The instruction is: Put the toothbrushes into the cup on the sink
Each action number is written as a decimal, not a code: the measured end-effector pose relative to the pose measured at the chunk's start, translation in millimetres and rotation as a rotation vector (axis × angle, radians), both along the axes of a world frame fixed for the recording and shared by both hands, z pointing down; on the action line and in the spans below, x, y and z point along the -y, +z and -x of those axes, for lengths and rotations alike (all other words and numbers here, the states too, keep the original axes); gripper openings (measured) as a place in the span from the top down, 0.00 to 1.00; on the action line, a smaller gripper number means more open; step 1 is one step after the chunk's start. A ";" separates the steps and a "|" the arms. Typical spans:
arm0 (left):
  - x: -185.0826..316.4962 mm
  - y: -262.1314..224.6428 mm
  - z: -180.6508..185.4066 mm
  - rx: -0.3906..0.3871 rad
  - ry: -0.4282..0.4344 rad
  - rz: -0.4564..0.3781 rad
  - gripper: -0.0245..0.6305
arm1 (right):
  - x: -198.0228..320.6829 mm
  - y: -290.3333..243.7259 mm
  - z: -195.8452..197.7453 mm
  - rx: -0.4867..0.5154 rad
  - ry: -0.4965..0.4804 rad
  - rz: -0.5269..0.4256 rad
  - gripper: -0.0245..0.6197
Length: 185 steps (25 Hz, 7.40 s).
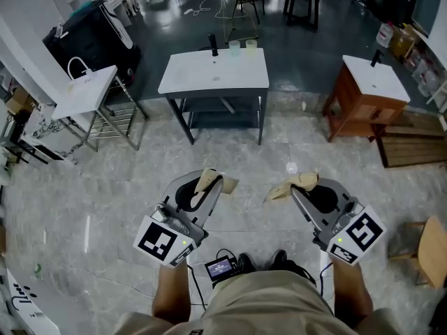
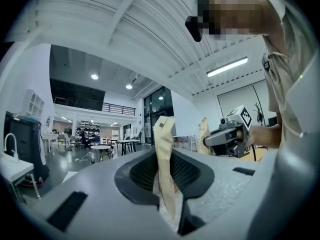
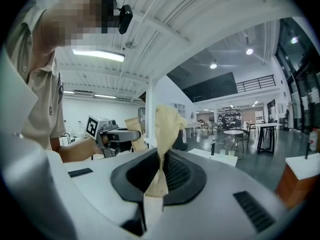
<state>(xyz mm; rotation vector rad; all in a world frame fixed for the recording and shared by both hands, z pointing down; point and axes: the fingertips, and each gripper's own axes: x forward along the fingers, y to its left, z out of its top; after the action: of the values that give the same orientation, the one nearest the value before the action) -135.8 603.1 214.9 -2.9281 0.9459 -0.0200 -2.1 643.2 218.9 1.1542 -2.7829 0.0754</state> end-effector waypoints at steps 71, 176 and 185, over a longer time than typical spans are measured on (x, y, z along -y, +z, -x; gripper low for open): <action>616.0 9.5 -146.8 0.031 0.023 -0.013 0.86 | 624.3 8.3 -174.0 0.035 0.109 -0.022 0.92; 962.2 66.1 -22.3 -0.036 0.181 0.058 0.86 | 838.8 123.3 -76.9 -0.096 0.669 0.039 0.74; 996.9 86.0 -71.1 -0.002 0.187 0.057 0.86 | 811.4 141.5 -102.3 -0.125 0.758 0.115 0.74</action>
<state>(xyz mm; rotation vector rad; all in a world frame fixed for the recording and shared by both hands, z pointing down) -64.7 -393.8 300.8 -3.0564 0.6791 -0.0347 100.2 -168.3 360.4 2.0146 -2.0550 0.2192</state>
